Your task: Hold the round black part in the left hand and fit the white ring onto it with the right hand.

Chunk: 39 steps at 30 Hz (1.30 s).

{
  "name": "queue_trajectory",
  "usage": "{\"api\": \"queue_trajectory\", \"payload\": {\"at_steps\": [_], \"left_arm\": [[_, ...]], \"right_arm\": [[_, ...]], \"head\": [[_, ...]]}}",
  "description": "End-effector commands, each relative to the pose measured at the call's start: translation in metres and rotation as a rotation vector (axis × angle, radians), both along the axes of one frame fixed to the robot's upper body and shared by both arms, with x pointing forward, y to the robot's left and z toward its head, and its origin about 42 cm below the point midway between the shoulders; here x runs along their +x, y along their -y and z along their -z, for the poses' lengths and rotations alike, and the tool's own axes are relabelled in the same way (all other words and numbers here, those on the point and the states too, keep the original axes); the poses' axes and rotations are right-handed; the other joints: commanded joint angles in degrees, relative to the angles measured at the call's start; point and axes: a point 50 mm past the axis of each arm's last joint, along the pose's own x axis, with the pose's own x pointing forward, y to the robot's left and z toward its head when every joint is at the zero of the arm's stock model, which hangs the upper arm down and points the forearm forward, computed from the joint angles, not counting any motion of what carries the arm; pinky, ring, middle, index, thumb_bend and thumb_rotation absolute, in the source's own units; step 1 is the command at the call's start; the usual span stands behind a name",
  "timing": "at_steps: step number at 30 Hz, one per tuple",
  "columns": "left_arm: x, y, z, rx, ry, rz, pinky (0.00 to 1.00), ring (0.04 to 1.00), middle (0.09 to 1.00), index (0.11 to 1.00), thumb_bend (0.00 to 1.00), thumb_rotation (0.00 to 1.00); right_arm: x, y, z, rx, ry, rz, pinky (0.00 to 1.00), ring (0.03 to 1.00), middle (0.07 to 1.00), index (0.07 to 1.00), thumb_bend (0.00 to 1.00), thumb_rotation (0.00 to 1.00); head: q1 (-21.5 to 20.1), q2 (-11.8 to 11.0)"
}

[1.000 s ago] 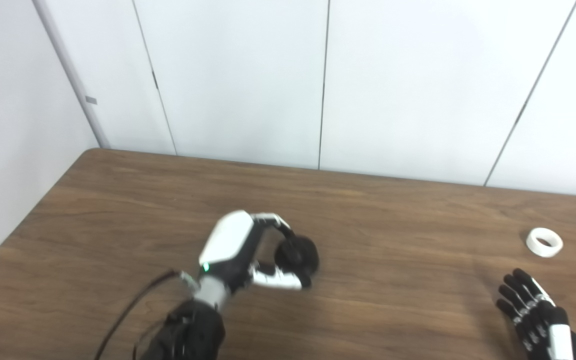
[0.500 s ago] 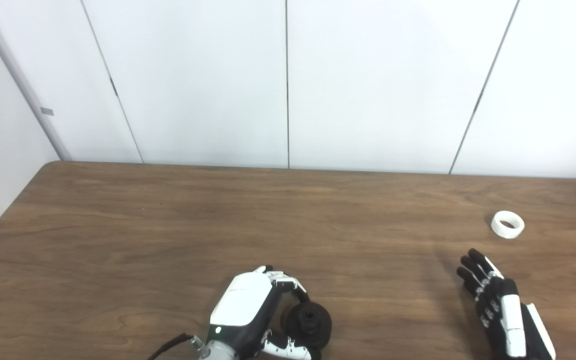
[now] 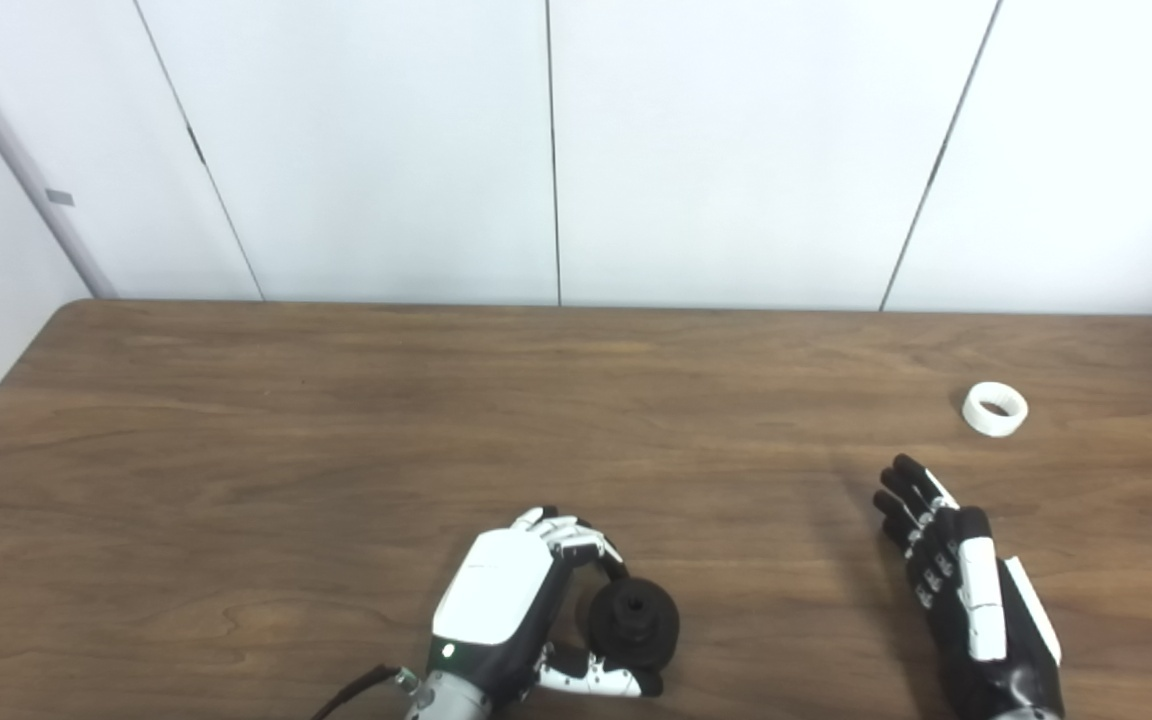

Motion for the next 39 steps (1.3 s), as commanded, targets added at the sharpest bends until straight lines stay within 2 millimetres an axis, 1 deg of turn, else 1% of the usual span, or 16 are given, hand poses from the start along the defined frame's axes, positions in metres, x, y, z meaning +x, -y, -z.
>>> {"api": "queue_trajectory", "payload": {"at_steps": [1, 4, 7, 10, 16, 18, 20, 21, 23, 24, 25, 27, 30, 34, 37, 39], "left_arm": [[-0.01, -0.002, 0.021, 0.041, -0.086, 0.013, 0.93, 0.814, 0.73, 0.485, 0.52, 0.05], [-0.012, -0.001, 0.026, 0.034, -0.093, 0.008, 0.93, 0.811, 0.735, 0.485, 0.52, 0.05], [-0.015, -0.001, 0.03, 0.022, -0.109, 0.0, 0.92, 0.808, 0.737, 0.485, 0.52, 0.05], [-0.017, 0.0, 0.031, 0.018, -0.118, -0.001, 0.92, 0.809, 0.739, 0.486, 0.52, 0.05], [-0.019, 0.001, 0.032, 0.001, -0.132, 0.003, 0.92, 0.808, 0.738, 0.486, 0.52, 0.05], [-0.019, 0.001, 0.032, 0.001, -0.137, 0.007, 0.92, 0.808, 0.74, 0.486, 0.52, 0.05], [-0.019, 0.001, 0.032, 0.003, -0.14, 0.011, 0.92, 0.808, 0.74, 0.486, 0.52, 0.05], [-0.018, 0.001, 0.032, 0.004, -0.141, 0.012, 0.92, 0.809, 0.741, 0.486, 0.52, 0.05], [-0.018, 0.001, 0.032, 0.004, -0.143, 0.013, 0.91, 0.81, 0.742, 0.486, 0.52, 0.05], [-0.017, 0.001, 0.032, 0.004, -0.143, 0.013, 0.91, 0.812, 0.742, 0.486, 0.52, 0.05], [-0.017, 0.0, 0.031, 0.006, -0.146, 0.013, 0.92, 0.813, 0.742, 0.486, 0.52, 0.05], [-0.016, -0.001, 0.03, 0.011, -0.146, 0.012, 0.92, 0.818, 0.746, 0.486, 0.52, 0.05], [-0.015, -0.003, 0.03, 0.019, -0.143, 0.012, 0.91, 0.814, 0.746, 0.485, 0.52, 0.05], [-0.015, -0.005, 0.03, 0.022, -0.143, 0.016, 0.91, 0.813, 0.744, 0.485, 0.52, 0.05], [-0.015, -0.008, 0.03, 0.026, -0.142, 0.018, 0.91, 0.81, 0.74, 0.485, 0.52, 0.05], [-0.015, -0.01, 0.03, 0.029, -0.137, 0.022, 0.91, 0.807, 0.738, 0.485, 0.52, 0.05]], "right_arm": [[-0.018, -0.007, -0.002, 0.034, -0.001, 0.016, 0.99, 0.93, 0.929, 0.921, 0.55, 1.0], [-0.017, -0.005, -0.006, 0.031, 0.005, 0.028, 0.97, 0.929, 0.93, 0.922, 0.57, 1.0], [-0.016, -0.001, -0.011, 0.022, -0.002, 0.051, 0.95, 0.921, 0.929, 0.92, 0.53, 0.99], [-0.014, 0.006, -0.016, -0.01, 0.003, 0.068, 0.93, 0.906, 0.914, 0.91, 0.55, 0.94], [-0.008, 0.018, -0.024, -0.059, 0.046, 0.083, 0.91, 0.896, 0.903, 0.903, 0.55, 0.78], [-0.006, 0.022, -0.028, -0.092, 0.051, 0.094, 0.9, 0.893, 0.897, 0.895, 0.55, 0.76], [-0.004, 0.025, -0.032, -0.119, 0.058, 0.099, 0.9, 0.898, 0.9, 0.896, 0.55, 0.77], [-0.002, 0.027, -0.036, -0.132, 0.064, 0.101, 0.93, 0.916, 0.909, 0.898, 0.56, 0.74], [0.002, 0.03, -0.041, -0.15, 0.077, 0.105, 0.93, 0.925, 0.913, 0.897, 0.57, 0.71], [0.004, 0.03, -0.044, -0.162, 0.081, 0.111, 0.89, 0.917, 0.913, 0.895, 0.56, 0.67], [0.006, 0.032, -0.047, -0.191, 0.082, 0.122, 0.89, 0.918, 0.911, 0.892, 0.56, 0.66], [0.01, 0.035, -0.053, -0.265, 0.076, 0.155, 0.86, 0.912, 0.906, 0.877, 0.59, 0.63], [0.019, 0.043, -0.06, -0.333, 0.076, 0.199, 0.8, 0.902, 0.908, 0.861, 0.63, 0.58], [0.035, 0.055, -0.071, -0.477, 0.099, 0.253, 0.86, 0.898, 0.897, 0.84, 0.63, 0.53], [0.046, 0.063, -0.082, -0.573, 0.099, 0.292, 0.84, 0.866, 0.875, 0.831, 0.63, 0.52], [0.054, 0.067, -0.086, -0.601, 0.105, 0.309, 0.82, 0.854, 0.868, 0.829, 0.64, 0.49]], "head": [[-0.05, 0.04], [-0.99, 0.57], [-1.7, 0.87], [-2.17, 1.06], [-3.15, 1.33], [-3.87, 1.49], [-3.87, 1.49], [-5.35, 1.7], [-5.83, 1.72], [-6.73, 1.68], [-6.73, 1.68], [-8.51, 1.54], [-9.68, 1.47], [-10.79, 1.34], [-11.94, 1.21], [-12.96, 1.16]]}}
